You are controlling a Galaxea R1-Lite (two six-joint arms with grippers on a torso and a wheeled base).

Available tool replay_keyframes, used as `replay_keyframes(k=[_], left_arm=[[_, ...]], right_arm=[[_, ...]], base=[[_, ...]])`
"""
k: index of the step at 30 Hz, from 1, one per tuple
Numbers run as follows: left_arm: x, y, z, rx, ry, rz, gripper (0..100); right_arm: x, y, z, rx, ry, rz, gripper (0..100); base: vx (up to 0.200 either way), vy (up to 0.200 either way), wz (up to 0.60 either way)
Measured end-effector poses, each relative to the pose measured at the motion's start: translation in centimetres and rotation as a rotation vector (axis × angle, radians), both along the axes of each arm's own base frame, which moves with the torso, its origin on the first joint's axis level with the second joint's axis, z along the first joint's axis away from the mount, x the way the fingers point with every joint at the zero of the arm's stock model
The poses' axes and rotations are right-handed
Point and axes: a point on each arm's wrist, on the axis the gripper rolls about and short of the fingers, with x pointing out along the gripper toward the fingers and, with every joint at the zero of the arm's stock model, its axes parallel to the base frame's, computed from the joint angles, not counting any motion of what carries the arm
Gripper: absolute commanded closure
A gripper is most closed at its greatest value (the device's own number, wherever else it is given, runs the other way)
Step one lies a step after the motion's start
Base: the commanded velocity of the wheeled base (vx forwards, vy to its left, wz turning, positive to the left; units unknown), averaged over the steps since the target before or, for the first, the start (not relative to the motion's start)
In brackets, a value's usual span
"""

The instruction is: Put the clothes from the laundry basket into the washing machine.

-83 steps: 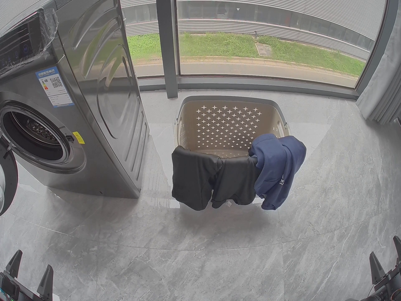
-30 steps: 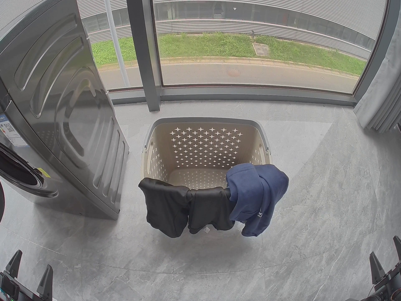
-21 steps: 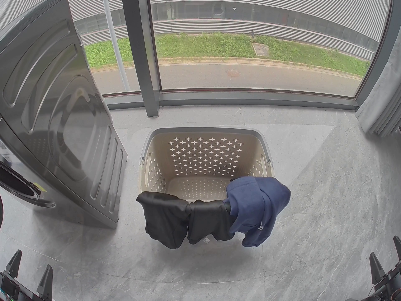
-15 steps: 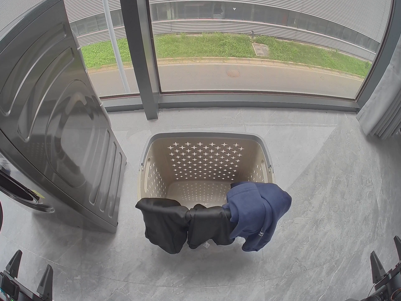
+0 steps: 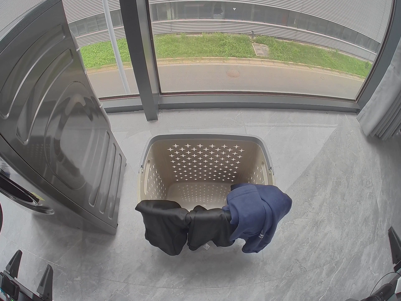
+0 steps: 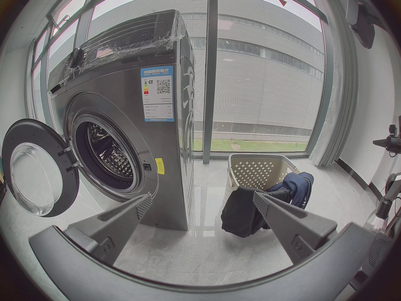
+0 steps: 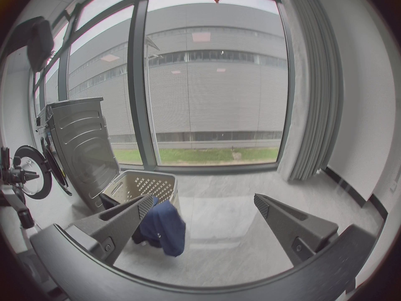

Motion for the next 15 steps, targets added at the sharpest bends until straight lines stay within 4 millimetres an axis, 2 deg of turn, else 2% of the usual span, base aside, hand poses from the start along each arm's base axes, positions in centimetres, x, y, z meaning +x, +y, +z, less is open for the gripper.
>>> replay_keyframes(k=[7, 10, 15], left_arm=[[0.0, 0.0, 0.0, 0.000, 0.000, 0.000, 0], [0.0, 0.0, 0.0, 0.000, 0.000, 0.000, 0], [0.0, 0.0, 0.0, 0.000, 0.000, 0.000, 0]], right_arm=[[4.5, 0.1, 0.8, 0.056, 0.195, 0.051, 0], [6.8, 0.3, 0.8, 0.071, 0.260, 0.077, 0], [10.5, 0.9, 0.1, 0.086, 0.371, 0.126, 0]], base=[[0.000, 0.000, 0.00], [-0.200, 0.000, 0.00], [0.000, 0.000, 0.00]])
